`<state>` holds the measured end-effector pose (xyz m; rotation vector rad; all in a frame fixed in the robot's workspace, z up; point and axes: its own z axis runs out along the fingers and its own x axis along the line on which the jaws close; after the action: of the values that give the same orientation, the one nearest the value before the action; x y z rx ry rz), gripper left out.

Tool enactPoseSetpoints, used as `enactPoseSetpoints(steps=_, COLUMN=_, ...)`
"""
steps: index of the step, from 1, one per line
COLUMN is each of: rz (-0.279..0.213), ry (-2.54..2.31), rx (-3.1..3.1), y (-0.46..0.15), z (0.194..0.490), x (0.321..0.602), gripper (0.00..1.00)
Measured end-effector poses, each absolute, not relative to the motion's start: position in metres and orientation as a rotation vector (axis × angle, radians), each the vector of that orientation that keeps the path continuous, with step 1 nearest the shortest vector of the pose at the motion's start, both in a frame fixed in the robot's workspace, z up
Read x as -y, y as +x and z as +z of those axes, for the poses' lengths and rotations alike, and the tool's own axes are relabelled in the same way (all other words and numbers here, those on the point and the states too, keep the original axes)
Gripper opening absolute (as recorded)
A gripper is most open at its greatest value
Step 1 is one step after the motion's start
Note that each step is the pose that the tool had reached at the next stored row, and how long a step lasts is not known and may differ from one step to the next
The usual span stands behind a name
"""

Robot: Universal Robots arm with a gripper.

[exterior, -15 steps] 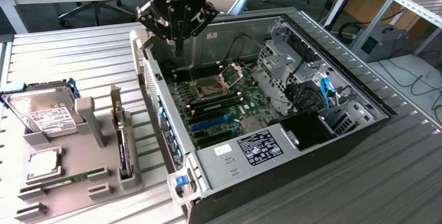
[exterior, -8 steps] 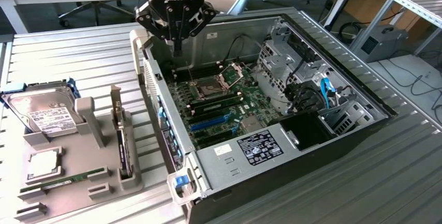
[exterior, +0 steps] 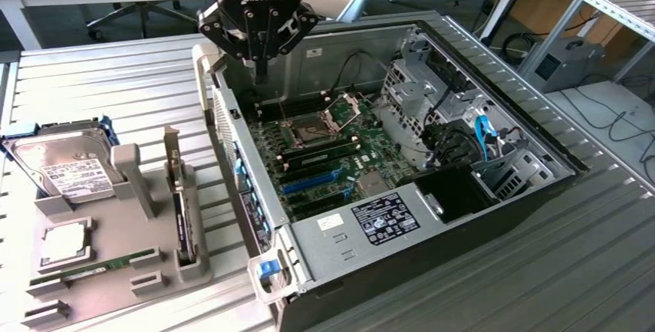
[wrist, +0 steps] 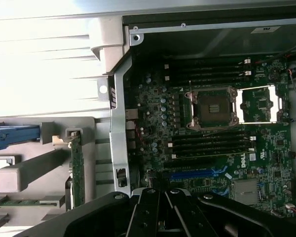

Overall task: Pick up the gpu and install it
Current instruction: 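Reach for the gpu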

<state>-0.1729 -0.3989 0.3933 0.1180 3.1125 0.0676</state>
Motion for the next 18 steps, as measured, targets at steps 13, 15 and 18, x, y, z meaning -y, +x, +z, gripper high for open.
enactPoseSetpoints(steps=13, rz=0.068, ry=0.118, rx=-3.112, y=-0.1768, z=0.3933, x=0.3989, gripper=0.11)
enactPoseSetpoints(steps=15, rz=0.068, ry=0.118, rx=-3.113, y=-0.1774, z=0.3933, x=0.3989, gripper=0.11)
enactPoseSetpoints(steps=18, rz=0.068, ry=0.118, rx=-3.113, y=-0.1782, z=0.3933, x=0.3989, gripper=0.11)
